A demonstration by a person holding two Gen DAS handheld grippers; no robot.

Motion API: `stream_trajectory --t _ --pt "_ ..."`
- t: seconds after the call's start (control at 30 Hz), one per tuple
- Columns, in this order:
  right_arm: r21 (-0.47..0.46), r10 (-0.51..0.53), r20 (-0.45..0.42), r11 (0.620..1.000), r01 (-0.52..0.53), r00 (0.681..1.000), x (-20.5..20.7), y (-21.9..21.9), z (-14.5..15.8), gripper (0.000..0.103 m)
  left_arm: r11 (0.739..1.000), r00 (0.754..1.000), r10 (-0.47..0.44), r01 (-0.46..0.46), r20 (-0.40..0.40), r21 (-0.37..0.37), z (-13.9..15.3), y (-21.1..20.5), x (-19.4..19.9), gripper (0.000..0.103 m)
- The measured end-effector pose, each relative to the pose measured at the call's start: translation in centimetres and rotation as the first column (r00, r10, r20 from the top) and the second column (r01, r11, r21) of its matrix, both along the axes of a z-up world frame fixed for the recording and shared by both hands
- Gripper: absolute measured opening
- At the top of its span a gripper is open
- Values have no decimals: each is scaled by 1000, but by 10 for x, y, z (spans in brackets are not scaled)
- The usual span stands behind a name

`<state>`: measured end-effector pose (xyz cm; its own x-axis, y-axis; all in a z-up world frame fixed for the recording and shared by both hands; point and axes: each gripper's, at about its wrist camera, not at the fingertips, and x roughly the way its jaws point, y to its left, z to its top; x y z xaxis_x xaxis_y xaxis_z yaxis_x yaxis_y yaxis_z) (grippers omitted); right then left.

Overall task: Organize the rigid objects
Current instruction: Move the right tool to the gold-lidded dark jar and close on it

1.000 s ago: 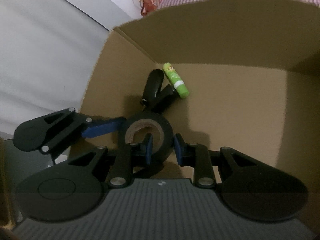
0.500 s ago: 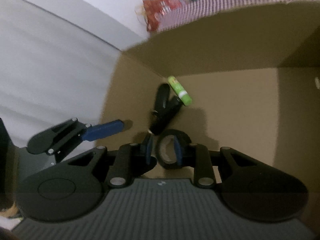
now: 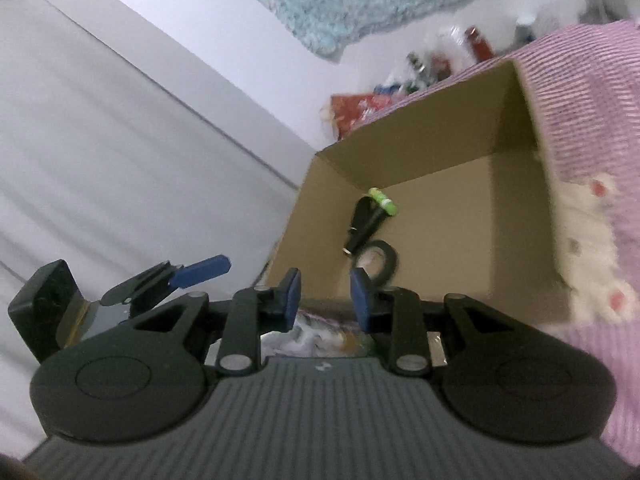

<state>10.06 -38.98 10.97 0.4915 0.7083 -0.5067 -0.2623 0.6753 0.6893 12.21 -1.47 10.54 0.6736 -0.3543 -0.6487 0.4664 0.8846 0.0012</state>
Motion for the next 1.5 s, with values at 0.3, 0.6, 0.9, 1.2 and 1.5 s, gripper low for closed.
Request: stream_trajectory --t 0.3,0.6,0.9,1.2,1.5 --pt "-83 -143 -9 986 142 990 -69 -2 -72 42 999 998 -18 15 -62 -51 -72 -26 -33 93" --pt "-82 -165 -76 984 158 983 -48 9 -116 46 999 998 -4 6 -56 34 -128 -71 -22 90" --pt "-41 -101 -95 994 97 990 -5 21 -130 49 999 999 15 -13 -51 44 -141 -82 -5 86" --pt "-3 -46 -152 999 46 987 18 33 -143 48 1000 998 28 -28 -63 -11 -140 -77 1 81" --pt "-38 -68 -173 997 63 983 8 30 -138 48 999 997 -33 31 -74 -33 -134 -76 -10 81"
